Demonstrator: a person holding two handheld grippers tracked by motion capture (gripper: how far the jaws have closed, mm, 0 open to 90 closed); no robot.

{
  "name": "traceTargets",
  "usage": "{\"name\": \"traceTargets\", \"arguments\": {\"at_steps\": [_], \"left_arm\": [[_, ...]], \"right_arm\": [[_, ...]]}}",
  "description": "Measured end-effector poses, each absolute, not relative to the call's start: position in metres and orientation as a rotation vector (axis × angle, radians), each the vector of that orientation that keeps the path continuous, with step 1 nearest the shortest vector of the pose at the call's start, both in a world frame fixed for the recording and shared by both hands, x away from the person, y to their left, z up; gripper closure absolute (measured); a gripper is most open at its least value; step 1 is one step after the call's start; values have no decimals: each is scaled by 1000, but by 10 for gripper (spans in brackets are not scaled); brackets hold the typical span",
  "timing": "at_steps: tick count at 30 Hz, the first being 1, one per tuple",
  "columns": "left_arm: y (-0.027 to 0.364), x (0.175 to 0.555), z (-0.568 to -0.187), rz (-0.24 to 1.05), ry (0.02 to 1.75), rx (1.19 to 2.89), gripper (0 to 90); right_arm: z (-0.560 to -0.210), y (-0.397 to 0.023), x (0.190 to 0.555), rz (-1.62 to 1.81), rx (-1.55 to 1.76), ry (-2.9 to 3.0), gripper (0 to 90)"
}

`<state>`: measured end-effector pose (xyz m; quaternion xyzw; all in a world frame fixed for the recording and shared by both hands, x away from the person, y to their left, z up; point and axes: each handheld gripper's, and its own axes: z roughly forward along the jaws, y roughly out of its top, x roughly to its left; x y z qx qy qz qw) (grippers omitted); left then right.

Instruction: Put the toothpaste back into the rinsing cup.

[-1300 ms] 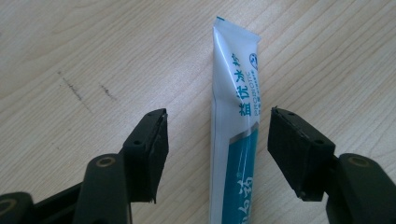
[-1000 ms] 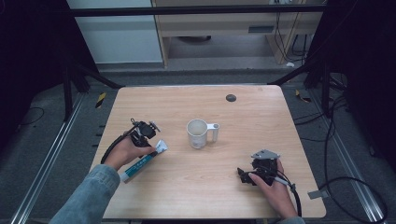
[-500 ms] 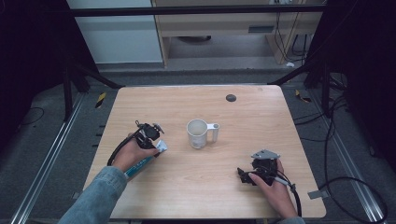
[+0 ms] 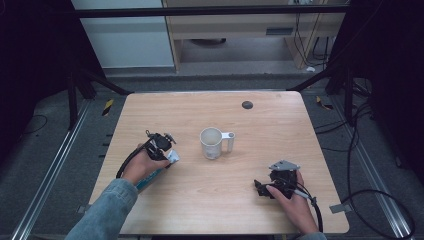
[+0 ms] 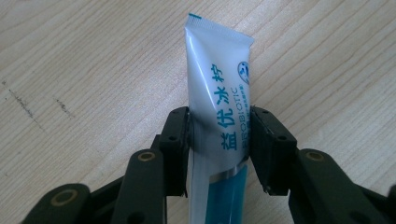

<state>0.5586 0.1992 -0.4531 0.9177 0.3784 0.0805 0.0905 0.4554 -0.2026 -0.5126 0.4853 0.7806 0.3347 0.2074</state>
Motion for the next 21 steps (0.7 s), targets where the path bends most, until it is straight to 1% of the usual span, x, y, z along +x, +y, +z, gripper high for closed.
{"name": "traceTargets", "arguments": {"at_steps": [19,21], "left_arm": [[199,557,-454,269,1115,2724,614],[200,556,-450,293,1121,2706,679]], "right_arm": [[-513,-203,456,929,1346,2174,7],[-513,-203,456,930,1347,2173,7]]}}
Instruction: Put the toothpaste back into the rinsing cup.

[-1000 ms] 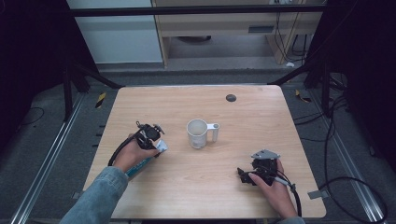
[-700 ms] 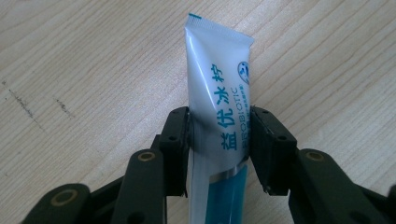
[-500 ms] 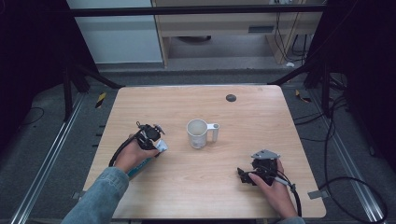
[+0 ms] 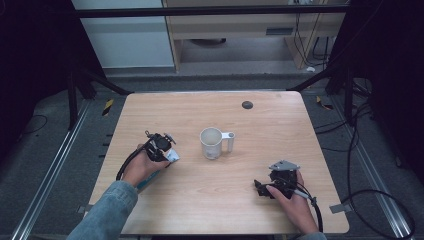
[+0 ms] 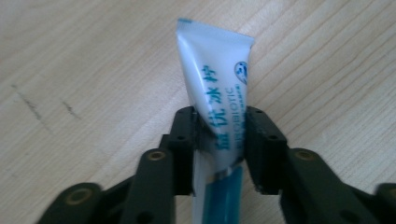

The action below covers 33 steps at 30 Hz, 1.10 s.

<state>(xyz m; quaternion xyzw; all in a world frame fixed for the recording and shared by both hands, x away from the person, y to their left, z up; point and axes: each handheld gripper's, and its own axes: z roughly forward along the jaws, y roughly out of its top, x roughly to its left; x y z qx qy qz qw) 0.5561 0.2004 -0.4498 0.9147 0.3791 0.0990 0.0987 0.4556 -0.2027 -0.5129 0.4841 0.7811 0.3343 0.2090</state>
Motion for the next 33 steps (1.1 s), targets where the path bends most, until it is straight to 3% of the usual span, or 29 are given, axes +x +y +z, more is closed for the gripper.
{"name": "traceTargets", "arguments": {"at_steps": [8,33], "left_arm": [[206,556,-447,300,1132,2686,747],[205,541,-394,385,1044,2544,774]], "right_arm": [[-513,-203,456,930,1347,2173,7],[-513,-203,456,930,1347,2173,6]]}}
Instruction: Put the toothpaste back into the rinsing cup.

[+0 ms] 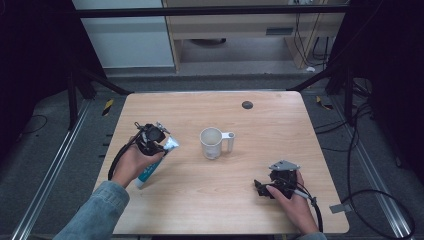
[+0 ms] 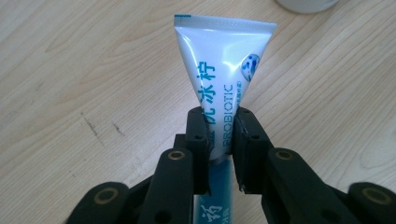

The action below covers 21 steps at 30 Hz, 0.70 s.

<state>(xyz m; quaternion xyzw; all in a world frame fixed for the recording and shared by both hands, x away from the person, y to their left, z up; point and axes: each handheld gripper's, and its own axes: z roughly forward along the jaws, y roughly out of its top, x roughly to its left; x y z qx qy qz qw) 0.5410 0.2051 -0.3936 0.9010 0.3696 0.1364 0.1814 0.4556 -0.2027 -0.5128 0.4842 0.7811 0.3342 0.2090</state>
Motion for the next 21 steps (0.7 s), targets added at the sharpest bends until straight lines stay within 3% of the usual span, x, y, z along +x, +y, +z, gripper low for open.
{"name": "traceTargets", "arguments": {"at_steps": [21], "left_arm": [[202,534,-362,500,978,2369,804]], "right_arm": [[-513,-203,456,930,1347,2173,7]]}}
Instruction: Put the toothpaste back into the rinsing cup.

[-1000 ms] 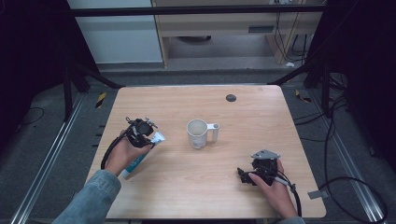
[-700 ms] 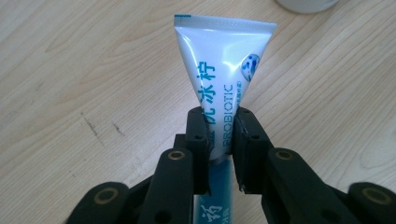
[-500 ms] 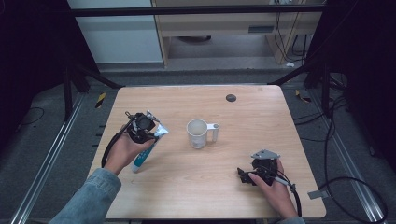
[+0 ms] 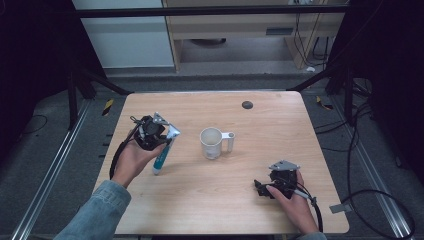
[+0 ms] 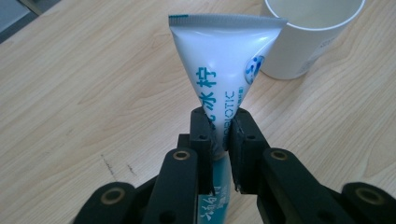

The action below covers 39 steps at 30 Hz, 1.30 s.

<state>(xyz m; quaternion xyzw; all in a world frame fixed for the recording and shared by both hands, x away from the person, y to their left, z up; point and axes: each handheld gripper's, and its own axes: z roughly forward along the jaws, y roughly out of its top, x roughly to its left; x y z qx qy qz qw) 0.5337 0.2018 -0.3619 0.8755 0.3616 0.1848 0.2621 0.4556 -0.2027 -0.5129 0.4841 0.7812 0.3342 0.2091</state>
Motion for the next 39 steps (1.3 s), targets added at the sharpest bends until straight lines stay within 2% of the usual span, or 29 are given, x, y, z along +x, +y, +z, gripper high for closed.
{"name": "traceTargets", "arguments": {"at_steps": [12,39], "left_arm": [[208,530,-345,533,964,2264,810],[205,520,-335,564,886,2110,813]], "right_arm": [[-513,-203,456,930,1347,2173,7],[-513,-203,456,930,1346,2173,7]]}}
